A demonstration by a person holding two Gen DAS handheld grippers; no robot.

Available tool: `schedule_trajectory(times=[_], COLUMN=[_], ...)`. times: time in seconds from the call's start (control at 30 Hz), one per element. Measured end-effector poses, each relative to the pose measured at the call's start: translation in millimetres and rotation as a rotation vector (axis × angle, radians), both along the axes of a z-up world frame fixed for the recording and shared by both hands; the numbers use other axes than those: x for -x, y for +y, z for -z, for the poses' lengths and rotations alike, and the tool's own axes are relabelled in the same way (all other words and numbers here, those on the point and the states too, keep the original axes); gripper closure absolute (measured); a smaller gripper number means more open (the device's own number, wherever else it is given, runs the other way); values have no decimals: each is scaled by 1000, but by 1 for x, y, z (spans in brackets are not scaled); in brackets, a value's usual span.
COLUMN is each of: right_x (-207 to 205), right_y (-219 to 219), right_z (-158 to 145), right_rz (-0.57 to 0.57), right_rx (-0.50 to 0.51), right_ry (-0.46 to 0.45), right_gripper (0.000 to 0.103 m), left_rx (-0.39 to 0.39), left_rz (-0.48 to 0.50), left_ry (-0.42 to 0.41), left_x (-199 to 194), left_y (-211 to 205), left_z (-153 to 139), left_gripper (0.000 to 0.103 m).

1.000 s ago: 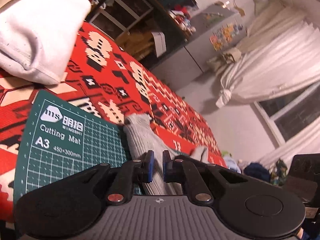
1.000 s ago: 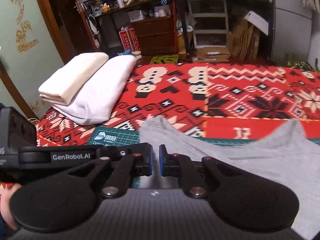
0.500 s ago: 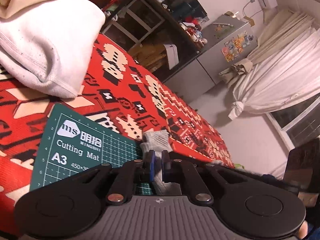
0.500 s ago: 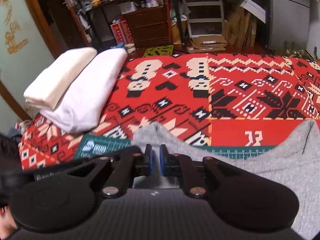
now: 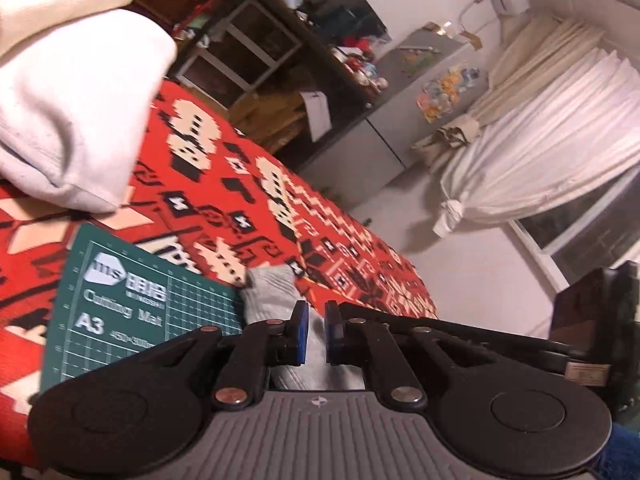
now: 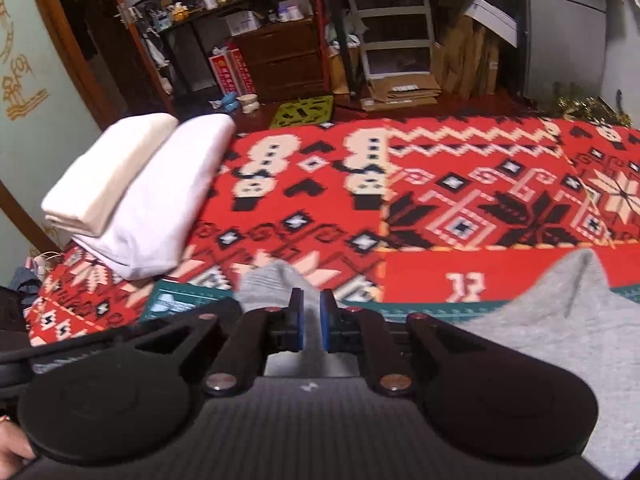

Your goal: Fold clothes

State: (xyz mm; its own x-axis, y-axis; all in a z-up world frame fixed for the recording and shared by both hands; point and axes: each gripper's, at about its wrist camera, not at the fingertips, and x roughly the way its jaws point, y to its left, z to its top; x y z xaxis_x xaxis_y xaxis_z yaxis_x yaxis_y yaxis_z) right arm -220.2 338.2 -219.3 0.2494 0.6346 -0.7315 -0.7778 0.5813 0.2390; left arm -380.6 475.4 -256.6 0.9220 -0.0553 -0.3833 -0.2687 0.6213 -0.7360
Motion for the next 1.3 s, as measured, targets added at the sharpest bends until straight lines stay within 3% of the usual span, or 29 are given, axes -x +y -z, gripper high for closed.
schedule_trajectory(times=[0.23, 0.53, 0.63, 0.93, 1.03, 1.3], right_x=[-26, -53, -48, -14, -12, -29], right_y=[-43, -98, -108, -65, -55, -74], right_z=[16, 15, 8, 11, 17, 8], right_rz=[95, 227, 219, 57, 70, 166], right_rx=[-25, -63, -95, -45, 8, -29], right_ry=[69, 82, 73, 49, 19, 15], right_gripper=[93, 92, 91, 91, 93, 91], left_rx=[39, 39, 37, 27, 34, 38], left_rz=[20, 30, 30, 72, 72, 78], left_ry=[27, 23, 18, 2, 4, 2], left_x=[-5, -6, -6, -9, -9, -9], left_y=[-2, -2, -2, -8, -8, -8], left_z=[11, 15, 14, 11, 12, 12], left_gripper=[97, 97, 97, 96, 96, 96])
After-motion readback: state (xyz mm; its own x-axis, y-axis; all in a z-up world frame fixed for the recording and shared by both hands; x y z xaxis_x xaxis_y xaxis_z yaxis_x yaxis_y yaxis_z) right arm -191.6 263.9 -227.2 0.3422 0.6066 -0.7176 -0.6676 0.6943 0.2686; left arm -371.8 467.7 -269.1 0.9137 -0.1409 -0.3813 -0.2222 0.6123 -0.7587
